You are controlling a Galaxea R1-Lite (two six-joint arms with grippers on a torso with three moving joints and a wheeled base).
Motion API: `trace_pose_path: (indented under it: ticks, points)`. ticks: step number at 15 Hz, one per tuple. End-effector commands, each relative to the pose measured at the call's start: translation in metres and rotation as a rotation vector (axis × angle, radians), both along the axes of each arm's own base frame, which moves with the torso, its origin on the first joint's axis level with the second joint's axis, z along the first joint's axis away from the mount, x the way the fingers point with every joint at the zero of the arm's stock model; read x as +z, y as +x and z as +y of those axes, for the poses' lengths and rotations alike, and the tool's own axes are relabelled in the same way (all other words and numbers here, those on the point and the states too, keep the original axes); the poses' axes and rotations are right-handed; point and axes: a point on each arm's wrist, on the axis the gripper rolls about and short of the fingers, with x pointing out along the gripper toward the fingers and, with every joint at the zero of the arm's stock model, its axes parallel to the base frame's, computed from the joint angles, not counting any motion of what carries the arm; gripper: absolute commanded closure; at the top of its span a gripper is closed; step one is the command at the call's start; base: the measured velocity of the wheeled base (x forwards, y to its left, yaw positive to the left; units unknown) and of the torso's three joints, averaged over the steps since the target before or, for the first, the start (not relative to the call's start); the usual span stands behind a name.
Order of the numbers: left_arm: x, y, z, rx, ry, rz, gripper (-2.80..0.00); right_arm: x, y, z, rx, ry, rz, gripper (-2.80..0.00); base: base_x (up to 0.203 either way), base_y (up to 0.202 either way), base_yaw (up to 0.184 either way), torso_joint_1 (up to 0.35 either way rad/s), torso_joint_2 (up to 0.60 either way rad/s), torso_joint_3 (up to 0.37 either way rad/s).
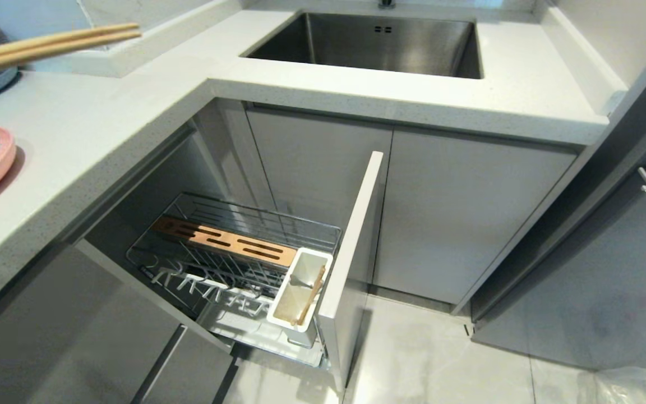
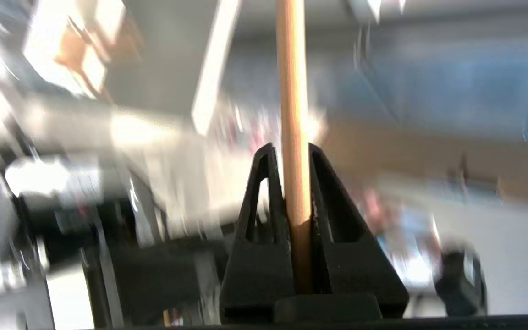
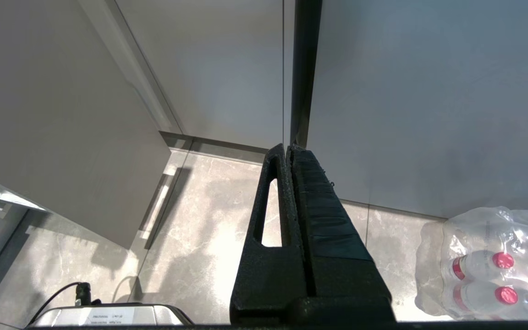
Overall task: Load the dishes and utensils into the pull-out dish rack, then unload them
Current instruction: Take the chopsticks out of the cupboard
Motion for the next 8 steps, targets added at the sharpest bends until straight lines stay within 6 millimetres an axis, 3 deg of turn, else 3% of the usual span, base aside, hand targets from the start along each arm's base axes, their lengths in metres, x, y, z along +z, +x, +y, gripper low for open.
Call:
trace_pose_path:
  ticks: [1, 4, 8]
  points:
    - [0.002, -0.009, 0.008, 0.106, 0.006, -0.047, 0.00, 0.000, 0.000, 0.000, 0.000, 0.000, 0.002, 0.00, 0.000, 0.000, 0.000, 0.000, 0.00, 0.000]
    - [0.005, 0.004, 0.017, 0.401, 0.097, -0.101, 0.00, 0.000, 0.000, 0.000, 0.000, 0.000, 0.002, 0.00, 0.000, 0.000, 0.000, 0.000, 0.00, 0.000]
    - [0.001, 0.049, 0.023, 0.743, 0.218, -0.061, 0.00, 0.000, 0.000, 0.000, 0.000, 0.000, 0.002, 0.00, 0.000, 0.000, 0.000, 0.000, 0.00, 0.000]
